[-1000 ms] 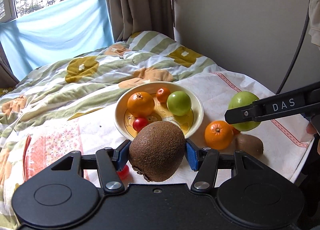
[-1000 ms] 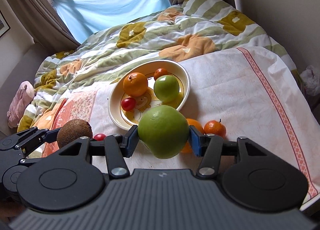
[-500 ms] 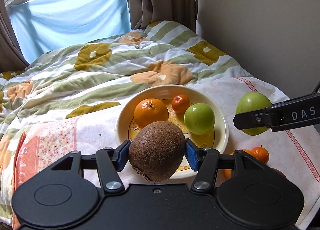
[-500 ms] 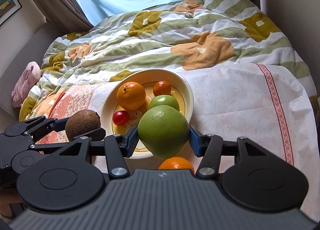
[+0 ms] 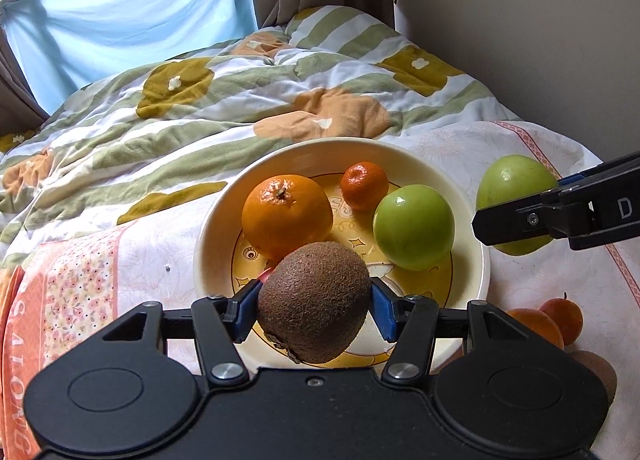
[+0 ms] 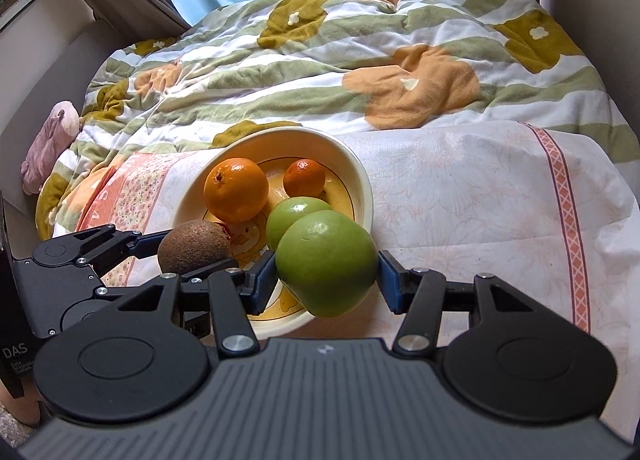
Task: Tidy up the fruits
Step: 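Carry the kiwi and green apple into the duck bowl and open both tools, then lift both tools away from the bowl toward the remaining fruits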
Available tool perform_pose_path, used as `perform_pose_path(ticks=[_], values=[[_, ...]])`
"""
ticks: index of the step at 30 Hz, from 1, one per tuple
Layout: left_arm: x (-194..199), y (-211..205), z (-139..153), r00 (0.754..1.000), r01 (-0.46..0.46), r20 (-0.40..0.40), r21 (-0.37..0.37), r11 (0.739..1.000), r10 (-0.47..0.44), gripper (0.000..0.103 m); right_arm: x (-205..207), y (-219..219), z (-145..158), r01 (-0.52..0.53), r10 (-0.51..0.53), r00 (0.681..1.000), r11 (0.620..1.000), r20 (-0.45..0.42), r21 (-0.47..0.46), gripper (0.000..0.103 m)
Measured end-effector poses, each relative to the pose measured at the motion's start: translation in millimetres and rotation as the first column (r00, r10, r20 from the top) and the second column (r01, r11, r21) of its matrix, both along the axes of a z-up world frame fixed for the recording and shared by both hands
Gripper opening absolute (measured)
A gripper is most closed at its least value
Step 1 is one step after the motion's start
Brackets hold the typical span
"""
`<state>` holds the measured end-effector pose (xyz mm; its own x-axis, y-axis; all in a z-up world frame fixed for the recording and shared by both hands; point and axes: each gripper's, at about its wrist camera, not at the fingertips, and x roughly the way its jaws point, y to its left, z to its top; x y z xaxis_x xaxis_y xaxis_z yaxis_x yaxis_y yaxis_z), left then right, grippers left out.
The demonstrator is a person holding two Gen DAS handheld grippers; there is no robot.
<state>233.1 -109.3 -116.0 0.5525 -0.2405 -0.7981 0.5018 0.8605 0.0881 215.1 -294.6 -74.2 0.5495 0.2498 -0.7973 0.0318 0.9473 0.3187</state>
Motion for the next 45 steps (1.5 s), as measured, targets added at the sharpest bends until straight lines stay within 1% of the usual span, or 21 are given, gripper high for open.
perform_pose_path(ticks=[5, 7, 9, 10, 14, 18, 26, 29, 37, 41, 44, 45], values=[[1, 0, -6, 1.000, -0.002, -0.025, 0.002, 1.000, 0.002, 0.062, 2, 0, -1, 0.001, -0.001, 1.000, 1.000, 0.000, 0.001, 0.068], [-1, 1, -6, 1.000, -0.008, -0.016, -0.002, 1.000, 0.008, 0.063, 2, 0, 0, 0.005, -0.005, 1.000, 1.000, 0.003, -0.002, 0.068], [-4, 4, -1, 1.000, -0.005, -0.003, -0.021, 1.000, 0.005, 0.085, 2, -1, 1, 0.012, -0.012, 1.000, 1.000, 0.005, -0.002, 0.068], [-5, 5, 2, 1.000, -0.003, 0.006, -0.029, 1.000, 0.003, 0.087, 1, -1, 1, 0.015, -0.015, 1.000, 1.000, 0.006, -0.002, 0.068], [-11, 10, 13, 1.000, 0.006, 0.028, -0.026, 1.000, -0.005, 0.088, -2, -1, 5, 0.028, -0.028, 1.000, 1.000, 0.013, -0.002, 0.068], [-18, 23, 25, 1.000, -0.005, 0.030, -0.050, 0.999, 0.006, 0.088, -6, 2, 11, 0.027, -0.027, 0.999, 1.000, 0.024, -0.002, 0.068], [-34, 44, 40, 0.998, -0.052, 0.036, -0.067, 0.996, 0.054, 0.088, -10, 26, 12, -0.050, 0.052, 0.998, 0.997, 0.047, -0.050, 0.068], [-38, 51, 41, 0.997, -0.071, 0.037, -0.065, 0.995, 0.073, 0.088, -8, 37, 6, -0.088, 0.092, 0.995, 0.993, 0.047, -0.073, 0.068], [-46, 71, 41, 0.991, -0.131, 0.022, -0.062, 0.989, 0.133, 0.088, 6, 62, -13, -0.152, 0.153, 0.988, 0.987, 0.016, -0.053, 0.068], [-48, 77, 40, 0.987, -0.156, 0.016, -0.057, 0.986, 0.157, 0.088, 11, 69, -21, -0.165, 0.165, 0.986, 0.985, 0.000, -0.060, 0.068], [-49, 81, 39, 0.986, -0.167, 0.017, -0.053, 0.985, 0.168, 0.088, 11, 68, -21, -0.155, 0.155, 0.988, 0.987, 0.006, -0.050, 0.071], [-50, 81, 39, 0.985, -0.169, 0.016, -0.055, 0.984, 0.170, 0.088, 11, 67, -19, -0.154, 0.155, 0.988, 0.987, 0.013, -0.046, 0.075]])
